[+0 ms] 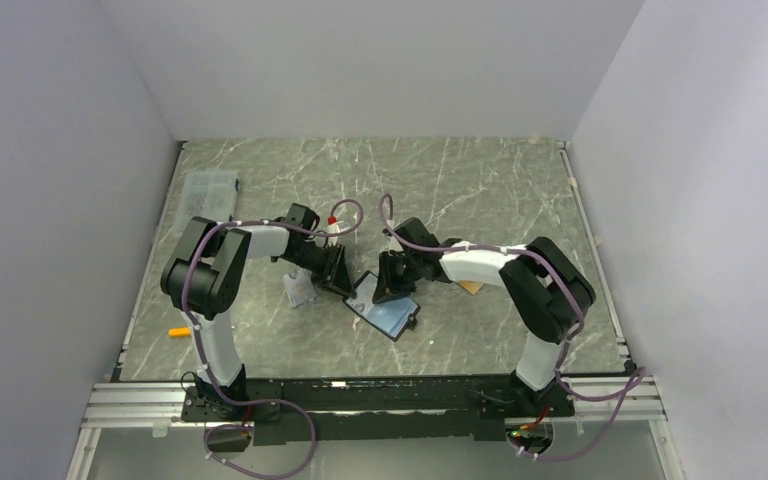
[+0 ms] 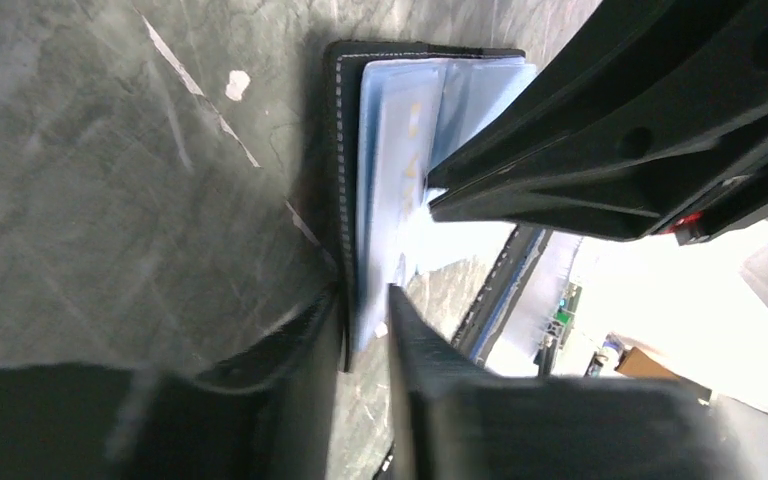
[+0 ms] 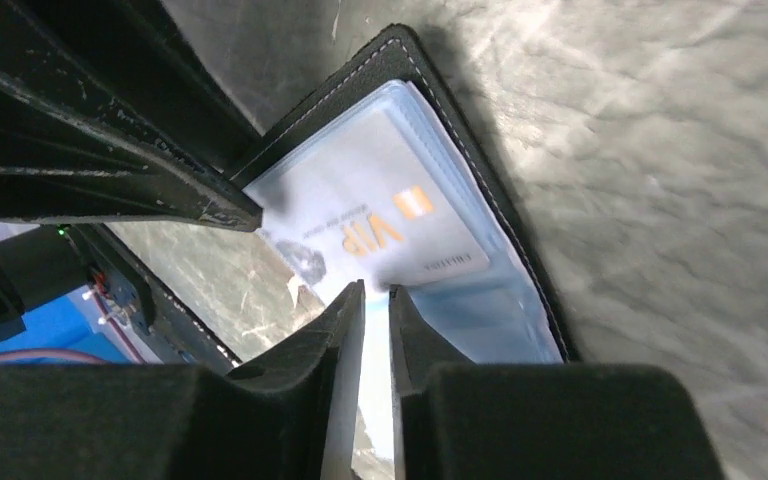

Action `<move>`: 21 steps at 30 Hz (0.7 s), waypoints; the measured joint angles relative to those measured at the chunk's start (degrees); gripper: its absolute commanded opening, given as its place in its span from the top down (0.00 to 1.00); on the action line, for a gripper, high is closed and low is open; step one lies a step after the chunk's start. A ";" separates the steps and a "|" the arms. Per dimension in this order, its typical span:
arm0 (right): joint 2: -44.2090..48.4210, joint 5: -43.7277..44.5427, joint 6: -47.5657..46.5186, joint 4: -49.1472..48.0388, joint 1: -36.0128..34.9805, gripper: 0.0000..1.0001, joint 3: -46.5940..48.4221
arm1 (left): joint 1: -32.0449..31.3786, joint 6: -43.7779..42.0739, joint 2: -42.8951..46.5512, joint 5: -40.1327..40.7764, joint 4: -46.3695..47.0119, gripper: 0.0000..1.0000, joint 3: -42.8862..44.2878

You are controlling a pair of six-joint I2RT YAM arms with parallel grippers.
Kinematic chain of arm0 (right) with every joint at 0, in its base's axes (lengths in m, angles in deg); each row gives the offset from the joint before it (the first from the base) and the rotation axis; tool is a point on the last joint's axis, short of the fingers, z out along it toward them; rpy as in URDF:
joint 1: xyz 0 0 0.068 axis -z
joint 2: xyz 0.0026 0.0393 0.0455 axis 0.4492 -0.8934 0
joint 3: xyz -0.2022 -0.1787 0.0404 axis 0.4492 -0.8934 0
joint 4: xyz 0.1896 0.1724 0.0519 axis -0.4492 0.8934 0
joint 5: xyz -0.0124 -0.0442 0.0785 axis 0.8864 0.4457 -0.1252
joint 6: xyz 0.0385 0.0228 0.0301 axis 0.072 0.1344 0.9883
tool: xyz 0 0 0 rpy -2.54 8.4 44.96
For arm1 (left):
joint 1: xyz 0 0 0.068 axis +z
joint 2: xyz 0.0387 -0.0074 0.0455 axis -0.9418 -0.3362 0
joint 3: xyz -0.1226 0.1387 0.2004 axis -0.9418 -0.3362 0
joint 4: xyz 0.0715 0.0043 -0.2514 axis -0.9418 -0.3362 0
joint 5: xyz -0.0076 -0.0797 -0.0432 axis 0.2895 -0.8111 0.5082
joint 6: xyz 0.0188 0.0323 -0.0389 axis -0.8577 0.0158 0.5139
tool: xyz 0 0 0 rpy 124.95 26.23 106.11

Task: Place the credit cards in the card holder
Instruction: Move the credit card to the center of the board.

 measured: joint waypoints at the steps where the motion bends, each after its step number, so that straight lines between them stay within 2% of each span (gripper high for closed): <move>1: 0.79 0.13 -0.09 0.20 0.35 0.74 -0.28 | 0.00 -0.37 0.00 0.00 -0.37 0.60 0.22; 2: 1.99 0.15 -0.48 0.63 0.92 0.67 -0.70 | 0.02 -0.92 0.02 0.00 -1.57 0.59 0.92; 3: 3.56 0.11 -0.70 1.27 1.77 0.54 -1.07 | 0.02 -1.46 0.09 0.04 -2.60 0.59 1.64; 5: 6.75 -0.09 -1.22 2.40 4.17 0.23 -1.44 | 0.02 -2.69 0.52 0.28 -4.85 0.58 3.32; 6: 8.48 -0.15 -1.62 2.64 5.86 0.10 -1.42 | 0.09 -3.61 1.16 0.72 -6.54 0.58 4.59; 7: 10.05 -0.26 -2.05 2.64 7.78 0.02 -1.42 | 0.11 -4.37 1.73 1.07 -7.76 0.58 5.51; 11: 13.20 -0.09 -3.34 2.36 14.45 0.00 -1.22 | 0.24 -8.61 5.14 3.48 -13.44 0.58 12.61; 13: 13.18 0.09 -3.41 1.77 17.25 0.00 -1.46 | 0.22 -10.71 6.51 5.05 -15.65 0.38 17.55; 14: 13.18 0.04 -3.26 1.27 18.27 0.00 -1.84 | 0.17 -11.93 6.86 5.70 -16.09 0.33 19.67; 18: 12.98 -0.31 -1.64 -3.43 23.45 0.00 -5.64 | -1.27 -16.85 7.72 10.64 -17.53 0.27 28.72; 19: 12.46 -0.37 -1.42 -3.34 24.44 0.00 -5.64 | -2.25 -18.58 8.31 12.57 -17.11 0.06 29.99; 21: 10.64 -0.04 -1.60 -3.08 26.14 0.00 -4.35 | -4.59 -21.97 9.73 15.58 -15.87 0.01 30.84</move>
